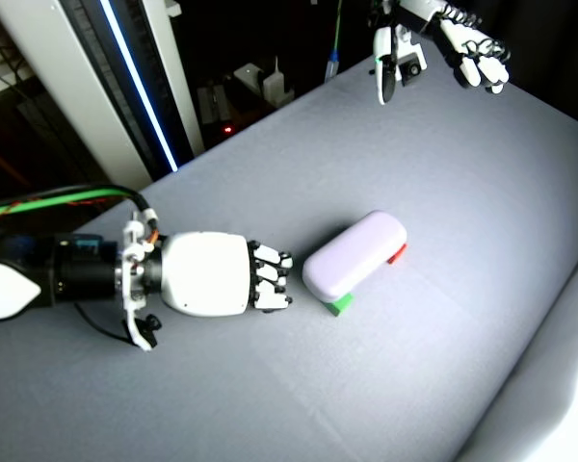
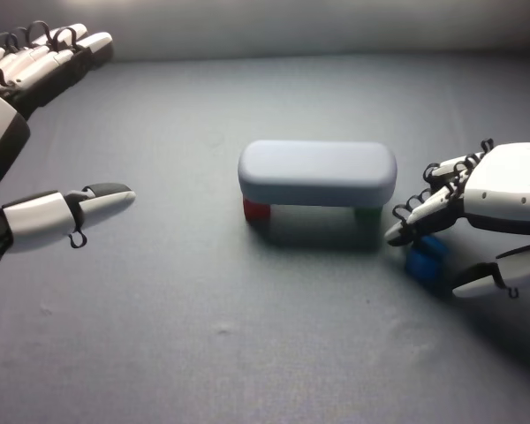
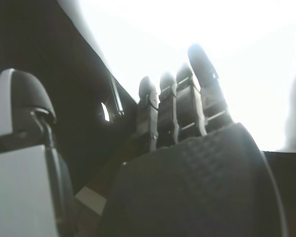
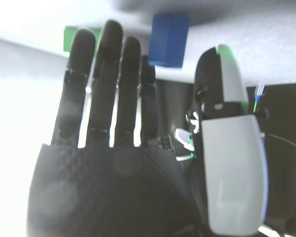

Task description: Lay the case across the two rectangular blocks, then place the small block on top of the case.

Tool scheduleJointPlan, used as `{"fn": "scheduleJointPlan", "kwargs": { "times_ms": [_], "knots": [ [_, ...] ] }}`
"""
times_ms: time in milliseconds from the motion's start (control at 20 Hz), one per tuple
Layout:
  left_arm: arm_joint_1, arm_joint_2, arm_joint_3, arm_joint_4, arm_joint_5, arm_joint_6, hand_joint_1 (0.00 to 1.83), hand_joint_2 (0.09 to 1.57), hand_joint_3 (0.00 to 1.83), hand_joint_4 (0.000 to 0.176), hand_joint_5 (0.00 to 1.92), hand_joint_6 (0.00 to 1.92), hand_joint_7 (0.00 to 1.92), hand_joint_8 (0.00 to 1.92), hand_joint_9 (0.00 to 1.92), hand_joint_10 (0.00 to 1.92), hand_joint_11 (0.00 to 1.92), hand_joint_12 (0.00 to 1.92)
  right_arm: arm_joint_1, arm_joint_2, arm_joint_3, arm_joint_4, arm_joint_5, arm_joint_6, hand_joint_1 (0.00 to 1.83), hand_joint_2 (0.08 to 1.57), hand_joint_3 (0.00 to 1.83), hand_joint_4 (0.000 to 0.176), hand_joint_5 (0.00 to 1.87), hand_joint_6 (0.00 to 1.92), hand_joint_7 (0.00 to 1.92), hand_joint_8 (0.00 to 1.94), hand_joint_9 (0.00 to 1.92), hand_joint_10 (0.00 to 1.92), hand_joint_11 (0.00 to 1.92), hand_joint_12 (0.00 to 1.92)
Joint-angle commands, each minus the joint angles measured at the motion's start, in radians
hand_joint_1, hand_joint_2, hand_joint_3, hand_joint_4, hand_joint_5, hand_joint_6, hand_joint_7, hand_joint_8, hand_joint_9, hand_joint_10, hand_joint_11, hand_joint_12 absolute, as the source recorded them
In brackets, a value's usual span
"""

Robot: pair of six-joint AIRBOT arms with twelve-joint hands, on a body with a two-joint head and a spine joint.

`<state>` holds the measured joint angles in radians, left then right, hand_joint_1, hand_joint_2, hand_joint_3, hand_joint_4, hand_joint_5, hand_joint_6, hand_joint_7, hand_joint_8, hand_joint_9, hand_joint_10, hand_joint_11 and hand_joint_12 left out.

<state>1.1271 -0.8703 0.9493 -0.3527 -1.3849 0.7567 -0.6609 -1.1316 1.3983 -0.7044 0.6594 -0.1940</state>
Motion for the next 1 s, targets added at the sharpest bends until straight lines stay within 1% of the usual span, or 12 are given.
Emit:
{"fn": "scheduleJointPlan", "kwargs": {
  "times_ms": [0, 200, 250, 300, 350, 400, 500, 550, 650, 750, 800, 950],
  "knots": [
    [-0.004, -0.003, 0.003, 0.009, -0.128, -0.009, 0.93, 1.00, 0.00, 0.000, 0.30, 0.00, 0.20, 0.01, 0.17, 0.01, 0.00, 0.85, 0.012, 0.000, 0.006, 0.037, 0.079, 0.005, 1.02, 1.09, 0.00, 0.000, 0.66, 0.01, 0.79, 0.02, 0.83, 0.12, 0.35, 1.35],
    [-0.004, -0.007, 0.004, 0.008, -0.128, -0.011, 0.93, 1.00, 0.00, 0.011, 0.31, 0.00, 0.22, 0.01, 0.19, 0.01, 0.00, 0.87, 0.012, -0.007, 0.007, 0.037, 0.078, 0.005, 1.11, 1.06, 0.00, 0.000, 0.80, 0.02, 0.90, 0.04, 0.90, 0.15, 0.43, 1.30],
    [-0.004, -0.008, 0.004, 0.007, -0.127, -0.012, 0.91, 1.00, 0.00, 0.013, 0.31, 0.00, 0.23, 0.00, 0.20, 0.01, 0.00, 0.90, 0.012, -0.009, 0.007, 0.038, 0.078, 0.005, 1.21, 1.11, 0.00, 0.000, 0.90, 0.77, 1.02, 0.80, 0.98, 0.21, 0.57, 1.24],
    [-0.003, -0.009, 0.004, 0.007, -0.126, -0.013, 0.90, 1.00, 0.00, 0.014, 0.31, 0.00, 0.23, 0.00, 0.20, 0.01, 0.00, 0.90, 0.012, -0.011, 0.007, 0.040, 0.078, 0.005, 1.21, 1.13, 0.01, 0.000, 0.86, 1.05, 0.98, 1.02, 1.01, 0.24, 0.57, 1.26],
    [-0.002, -0.010, 0.004, 0.006, -0.126, -0.014, 0.91, 1.00, 0.00, 0.004, 0.32, 0.00, 0.23, 0.00, 0.21, 0.01, 0.00, 0.90, 0.012, -0.011, 0.007, 0.041, 0.078, 0.005, 1.20, 1.14, 0.00, 0.016, 0.87, 1.12, 0.97, 1.03, 1.00, 0.32, 0.57, 1.27],
    [-0.001, -0.011, 0.004, 0.004, -0.125, -0.014, 0.90, 1.00, 0.00, 0.000, 0.32, 0.00, 0.24, 0.01, 0.22, 0.01, 0.00, 0.91, 0.012, -0.011, 0.007, 0.045, 0.078, 0.005, 1.21, 1.12, 0.00, 0.030, 0.94, 1.03, 0.98, 1.01, 1.00, 0.46, 0.62, 1.36],
    [0.001, -0.012, 0.006, 0.001, -0.123, -0.016, 0.92, 1.00, 0.00, 0.000, 0.32, 0.00, 0.24, 0.00, 0.21, 0.00, 0.00, 0.88, 0.012, -0.011, 0.009, 0.059, 0.085, 0.005, 1.25, 1.08, 0.00, 0.000, 0.97, 0.98, 1.18, 0.71, 1.11, 0.63, 0.82, 1.38],
    [0.003, -0.012, 0.006, 0.000, -0.124, -0.016, 0.92, 1.00, 0.00, 0.000, 0.32, 0.00, 0.24, 0.00, 0.21, 0.00, 0.00, 0.85, 0.012, -0.010, 0.010, 0.067, 0.093, 0.005, 1.36, 1.07, 0.01, 0.000, 0.92, 1.07, 1.18, 0.59, 1.05, 0.95, 0.80, 1.29],
    [0.012, -0.012, 0.005, -0.003, -0.125, -0.019, 0.91, 0.99, 0.00, 0.000, 0.33, 0.00, 0.25, 0.00, 0.21, 0.00, 0.00, 0.81, 0.012, -0.003, 0.008, 0.106, 0.147, 0.005, 1.38, 1.07, 0.00, 0.000, 0.97, 1.01, 1.16, 0.66, 0.96, 1.08, 0.68, 1.34],
    [0.018, -0.012, 0.005, -0.007, -0.126, -0.021, 0.90, 0.99, 0.00, 0.000, 0.33, 0.00, 0.25, 0.00, 0.22, 0.00, 0.00, 0.83, 0.022, 0.011, 0.006, 0.146, 0.202, 0.005, 1.25, 1.06, 0.00, 0.018, 1.05, 0.89, 1.15, 0.75, 0.98, 0.80, 0.65, 1.39],
    [0.021, -0.012, 0.004, -0.009, -0.127, -0.023, 0.90, 0.99, 0.00, 0.000, 0.34, 0.00, 0.25, 0.00, 0.24, 0.01, 0.00, 0.89, 0.033, 0.016, 0.006, 0.160, 0.225, 0.003, 1.24, 1.07, 0.00, 0.002, 1.01, 0.93, 1.16, 0.75, 0.99, 0.69, 0.56, 1.32],
    [0.037, -0.012, 0.002, -0.017, -0.135, -0.030, 0.90, 0.99, 0.00, 0.000, 0.35, 0.00, 0.26, 0.00, 0.26, 0.01, 0.00, 0.92, 0.100, 0.020, 0.009, 0.194, 0.265, -0.032, 1.23, 1.10, 0.00, 0.000, 0.96, 0.96, 1.05, 0.96, 1.00, 0.73, 0.77, 1.34]
  ]
}}
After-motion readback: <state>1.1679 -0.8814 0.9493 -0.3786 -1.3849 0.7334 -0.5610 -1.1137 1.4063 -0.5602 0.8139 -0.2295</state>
